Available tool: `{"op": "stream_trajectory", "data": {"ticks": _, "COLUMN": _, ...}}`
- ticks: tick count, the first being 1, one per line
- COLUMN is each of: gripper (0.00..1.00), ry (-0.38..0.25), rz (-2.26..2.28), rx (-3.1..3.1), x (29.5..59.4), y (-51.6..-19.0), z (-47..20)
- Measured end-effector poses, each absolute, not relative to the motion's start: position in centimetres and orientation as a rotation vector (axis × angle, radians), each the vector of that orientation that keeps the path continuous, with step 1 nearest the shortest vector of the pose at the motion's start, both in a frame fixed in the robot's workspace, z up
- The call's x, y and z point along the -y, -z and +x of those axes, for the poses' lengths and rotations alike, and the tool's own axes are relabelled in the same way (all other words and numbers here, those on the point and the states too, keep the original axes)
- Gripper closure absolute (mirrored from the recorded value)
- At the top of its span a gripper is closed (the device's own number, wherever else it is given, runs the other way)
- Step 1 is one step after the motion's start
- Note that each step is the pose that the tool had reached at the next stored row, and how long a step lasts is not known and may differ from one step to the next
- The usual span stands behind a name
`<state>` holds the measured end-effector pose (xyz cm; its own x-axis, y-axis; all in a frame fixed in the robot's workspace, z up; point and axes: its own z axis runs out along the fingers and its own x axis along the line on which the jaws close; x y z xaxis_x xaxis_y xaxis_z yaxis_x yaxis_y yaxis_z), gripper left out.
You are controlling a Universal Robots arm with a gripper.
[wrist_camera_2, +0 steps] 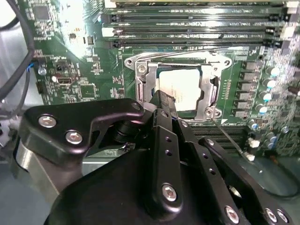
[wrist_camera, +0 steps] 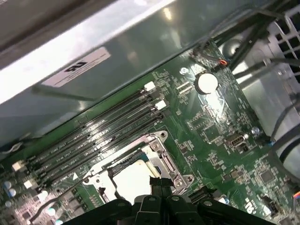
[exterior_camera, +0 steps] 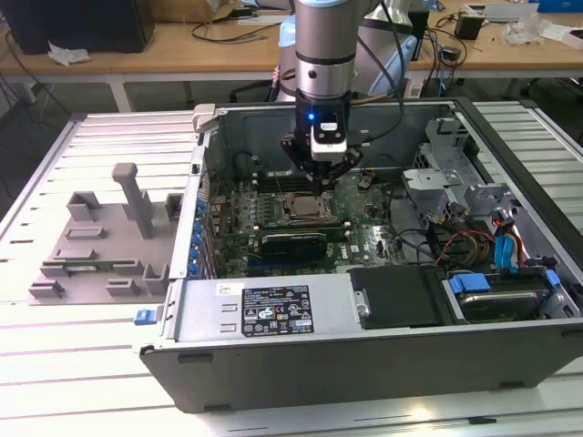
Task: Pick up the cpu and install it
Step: 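Close the cpu cover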
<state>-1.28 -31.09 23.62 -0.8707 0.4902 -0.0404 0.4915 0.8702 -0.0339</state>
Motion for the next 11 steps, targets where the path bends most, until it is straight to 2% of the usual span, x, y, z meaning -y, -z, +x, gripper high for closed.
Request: {"op": "stream_trajectory", "data": {"ticks": 11, "gripper": 0.89, "ry": 0.061, "rz": 0.426, "rx": -3.076, "x": 31.09, "y": -23.62, "z": -1.28}}
